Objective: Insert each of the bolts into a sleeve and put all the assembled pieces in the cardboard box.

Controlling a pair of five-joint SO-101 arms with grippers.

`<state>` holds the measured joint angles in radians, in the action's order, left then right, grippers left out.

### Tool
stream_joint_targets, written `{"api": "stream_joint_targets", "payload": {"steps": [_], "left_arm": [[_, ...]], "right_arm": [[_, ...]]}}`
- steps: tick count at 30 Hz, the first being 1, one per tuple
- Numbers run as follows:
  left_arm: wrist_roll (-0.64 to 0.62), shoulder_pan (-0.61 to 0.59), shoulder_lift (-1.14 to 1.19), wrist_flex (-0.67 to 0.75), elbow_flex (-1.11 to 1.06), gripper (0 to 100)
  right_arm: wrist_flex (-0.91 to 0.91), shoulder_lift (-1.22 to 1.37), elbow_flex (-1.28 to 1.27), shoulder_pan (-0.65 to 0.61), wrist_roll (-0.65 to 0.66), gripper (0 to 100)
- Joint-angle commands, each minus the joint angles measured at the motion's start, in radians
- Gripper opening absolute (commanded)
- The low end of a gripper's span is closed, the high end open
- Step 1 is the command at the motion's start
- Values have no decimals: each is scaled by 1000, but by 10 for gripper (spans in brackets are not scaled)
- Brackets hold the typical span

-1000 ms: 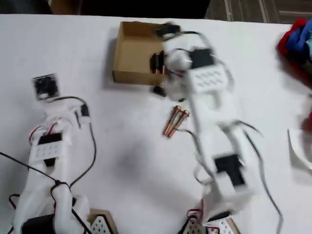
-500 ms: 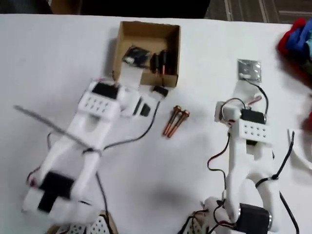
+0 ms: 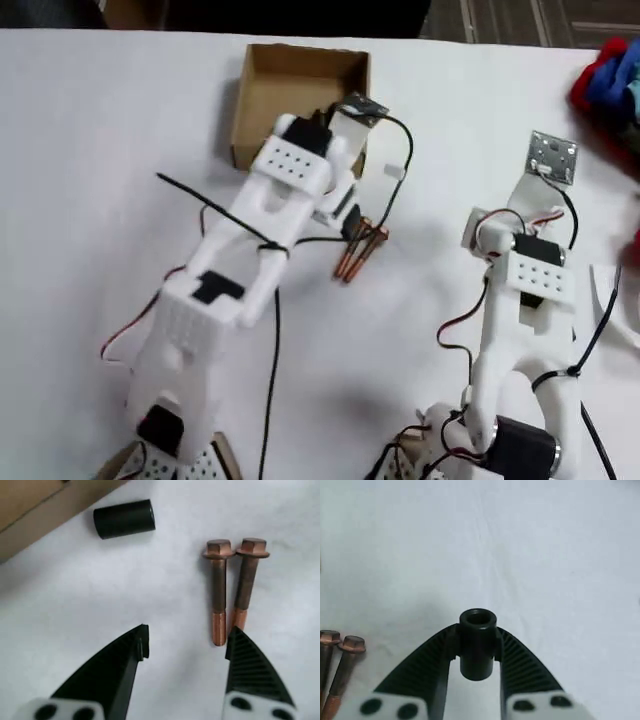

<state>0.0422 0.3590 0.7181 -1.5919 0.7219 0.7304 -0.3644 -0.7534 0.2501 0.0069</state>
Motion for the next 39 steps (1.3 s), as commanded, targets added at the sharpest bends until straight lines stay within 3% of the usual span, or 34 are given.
{"api": "stream_joint_targets", "payload": {"steps": [1, 16, 21, 27, 32, 39], "left_arm": [[2, 12, 95, -34, 191, 260], [8, 77, 404, -89, 584, 260], [8, 60, 468, -95, 585, 235], [11, 11, 483, -109, 591, 20], [17, -3, 486, -109, 591, 59], [118, 5, 483, -103, 591, 61]], "right_arm": [[-15, -18, 48, 31, -9, 21], [-12, -10, 60, 35, -9, 21], [-12, -15, 60, 35, -9, 21], [-12, -15, 60, 35, -9, 21], [-12, -12, 60, 33, -9, 21], [-12, -10, 60, 30, -9, 21]]}}
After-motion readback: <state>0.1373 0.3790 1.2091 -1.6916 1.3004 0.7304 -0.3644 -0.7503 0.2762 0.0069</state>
